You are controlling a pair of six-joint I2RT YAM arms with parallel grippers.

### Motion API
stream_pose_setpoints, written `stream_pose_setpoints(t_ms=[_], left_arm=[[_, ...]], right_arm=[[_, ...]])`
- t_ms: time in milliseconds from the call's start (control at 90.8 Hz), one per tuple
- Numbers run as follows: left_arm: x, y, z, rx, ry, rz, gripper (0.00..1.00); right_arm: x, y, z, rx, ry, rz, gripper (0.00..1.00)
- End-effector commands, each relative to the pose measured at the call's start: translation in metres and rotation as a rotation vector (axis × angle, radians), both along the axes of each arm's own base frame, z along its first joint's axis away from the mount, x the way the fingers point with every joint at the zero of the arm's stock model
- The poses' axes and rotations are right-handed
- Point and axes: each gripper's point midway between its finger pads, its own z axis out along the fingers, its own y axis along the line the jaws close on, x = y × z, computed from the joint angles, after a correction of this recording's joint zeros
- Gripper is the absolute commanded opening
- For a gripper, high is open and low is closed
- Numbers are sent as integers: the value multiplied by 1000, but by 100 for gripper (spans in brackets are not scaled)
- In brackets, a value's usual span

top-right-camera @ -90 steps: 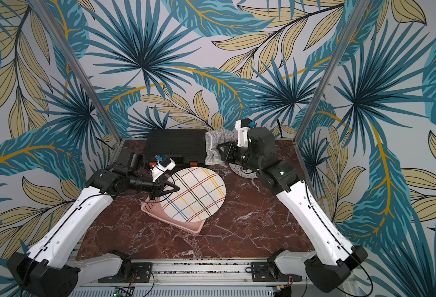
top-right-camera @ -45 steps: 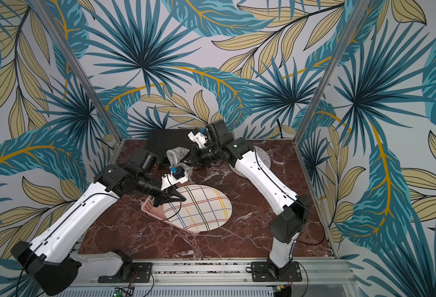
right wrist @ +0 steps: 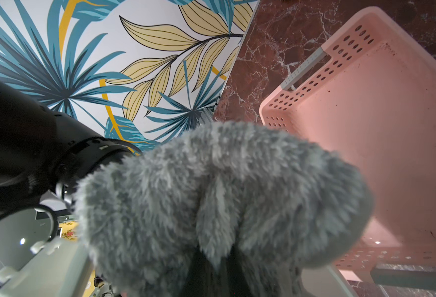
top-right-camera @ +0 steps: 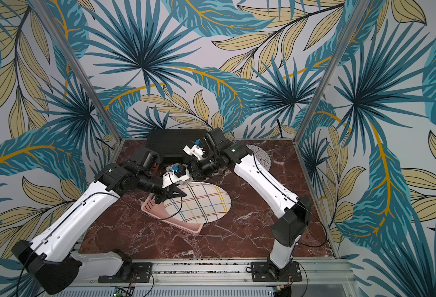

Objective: Wipe the wet plate dry
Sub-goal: Wipe the plate with towel.

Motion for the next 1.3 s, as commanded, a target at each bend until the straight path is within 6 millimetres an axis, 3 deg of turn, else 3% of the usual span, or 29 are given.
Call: stream_pose_setpoints(t_ms=[0,275,529,815,1289], left_arm=[[15,-5,29,-60,-103,28,0],[29,1,34,-39,-151,104,0],[36,7,38,-51,-152,156,0],[51,22,55,-130,-146,217,0],[75,46,67,-220,-128,302,0]], right_arm=[[-29,-10,7,10,-4,79,0],[-42,-21,9,27,-11,94,0],[-36,-40,7,83,-16,8,0],[-30,-63,-4,121,-11,-83,0],[-30,-79,-16,138,4,-132,0]])
